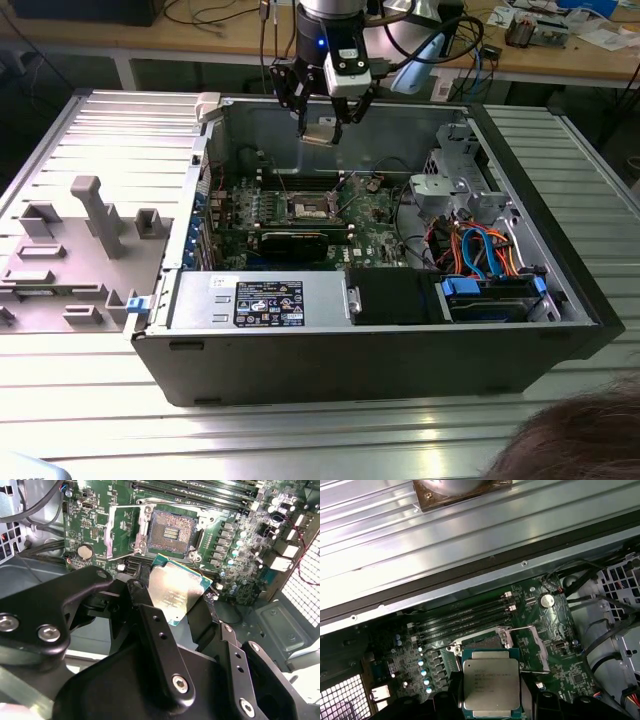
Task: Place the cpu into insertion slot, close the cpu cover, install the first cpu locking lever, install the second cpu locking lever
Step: 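Place the cpu into insertion slot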
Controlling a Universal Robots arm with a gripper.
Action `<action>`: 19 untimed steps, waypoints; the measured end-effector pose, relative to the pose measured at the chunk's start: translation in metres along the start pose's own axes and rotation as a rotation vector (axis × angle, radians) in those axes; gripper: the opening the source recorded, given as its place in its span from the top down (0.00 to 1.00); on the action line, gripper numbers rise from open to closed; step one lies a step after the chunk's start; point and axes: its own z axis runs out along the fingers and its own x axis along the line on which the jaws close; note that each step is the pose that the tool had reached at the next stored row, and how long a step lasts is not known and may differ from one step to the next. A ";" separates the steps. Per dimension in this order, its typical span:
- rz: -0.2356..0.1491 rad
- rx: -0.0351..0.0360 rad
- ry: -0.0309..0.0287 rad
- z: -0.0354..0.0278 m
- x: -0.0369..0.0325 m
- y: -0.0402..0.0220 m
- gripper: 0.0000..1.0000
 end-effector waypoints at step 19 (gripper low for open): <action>0.033 -0.0004 -0.0021 0.0015 0.0001 -0.0001 0.45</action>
